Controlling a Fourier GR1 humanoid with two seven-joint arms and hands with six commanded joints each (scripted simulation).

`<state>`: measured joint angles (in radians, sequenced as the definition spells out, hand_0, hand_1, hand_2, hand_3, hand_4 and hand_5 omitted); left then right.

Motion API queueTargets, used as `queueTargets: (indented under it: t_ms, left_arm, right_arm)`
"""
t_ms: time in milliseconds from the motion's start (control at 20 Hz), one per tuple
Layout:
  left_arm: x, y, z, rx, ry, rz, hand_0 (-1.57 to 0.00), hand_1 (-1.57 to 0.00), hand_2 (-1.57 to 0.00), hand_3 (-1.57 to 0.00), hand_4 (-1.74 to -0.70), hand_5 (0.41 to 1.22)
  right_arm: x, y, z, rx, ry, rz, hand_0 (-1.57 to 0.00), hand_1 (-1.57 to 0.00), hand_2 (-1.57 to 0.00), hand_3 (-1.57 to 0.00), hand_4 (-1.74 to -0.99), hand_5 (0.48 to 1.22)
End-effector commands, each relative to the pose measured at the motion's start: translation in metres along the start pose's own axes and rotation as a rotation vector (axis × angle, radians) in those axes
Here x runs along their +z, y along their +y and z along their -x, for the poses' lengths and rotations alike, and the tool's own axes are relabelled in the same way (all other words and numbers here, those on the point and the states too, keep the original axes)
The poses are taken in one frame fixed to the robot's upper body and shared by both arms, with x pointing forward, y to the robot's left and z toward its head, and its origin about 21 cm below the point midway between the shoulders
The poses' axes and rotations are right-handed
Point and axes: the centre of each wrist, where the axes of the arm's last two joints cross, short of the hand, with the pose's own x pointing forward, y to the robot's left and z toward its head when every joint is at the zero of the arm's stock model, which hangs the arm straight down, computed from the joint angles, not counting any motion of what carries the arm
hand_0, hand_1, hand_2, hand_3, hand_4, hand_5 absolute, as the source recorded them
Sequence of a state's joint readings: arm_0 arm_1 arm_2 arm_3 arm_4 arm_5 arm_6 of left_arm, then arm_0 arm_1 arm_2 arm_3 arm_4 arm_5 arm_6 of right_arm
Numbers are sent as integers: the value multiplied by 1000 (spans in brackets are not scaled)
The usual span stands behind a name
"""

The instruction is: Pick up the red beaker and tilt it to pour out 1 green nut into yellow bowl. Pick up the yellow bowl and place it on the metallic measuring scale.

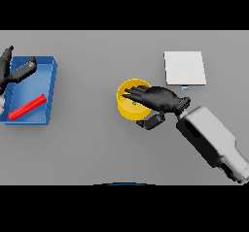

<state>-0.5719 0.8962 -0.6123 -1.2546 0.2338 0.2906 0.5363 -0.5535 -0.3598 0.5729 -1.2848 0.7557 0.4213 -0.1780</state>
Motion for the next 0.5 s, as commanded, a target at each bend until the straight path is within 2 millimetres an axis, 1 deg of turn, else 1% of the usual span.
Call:
queueTargets:
  t_ms: [0,100,150,250,300,400,450]
  left_arm:
    - [1,0,0,-9,-3,1,1,1,1,1,-795,734]
    - [1,2,4,0,1,3,1,1,1,1,-798,735]
    - [2,0,7,-4,-2,5,1,1,1,1,-798,735]
    - [0,3,3,-2,1,-8,1,1,1,1,-799,738]
    - [-2,4,5,-7,7,-8,1,1,1,1,-798,736]
    - [-3,5,2,-13,2,-2,1,1,1,1,-795,732]
    - [-4,1,1,-10,-3,1,1,1,1,1,-793,731]
  right_arm:
    - [-3,0,2,7,7,-18,1,1,1,1,-1270,678]
    - [-8,3,2,17,6,-47,1,1,1,1,-1288,671]
    - [-9,1,1,23,10,-58,1,1,1,1,-1295,671]
    - [-15,0,0,40,24,-84,1,1,1,1,-1303,674]
    - [-17,-1,-1,51,24,-104,1,1,1,1,-1306,681]
    - [-19,-2,-1,71,32,-125,1,1,1,1,-1304,703]
    - [-18,1,-1,66,28,-131,1,1,1,1,-1304,713]
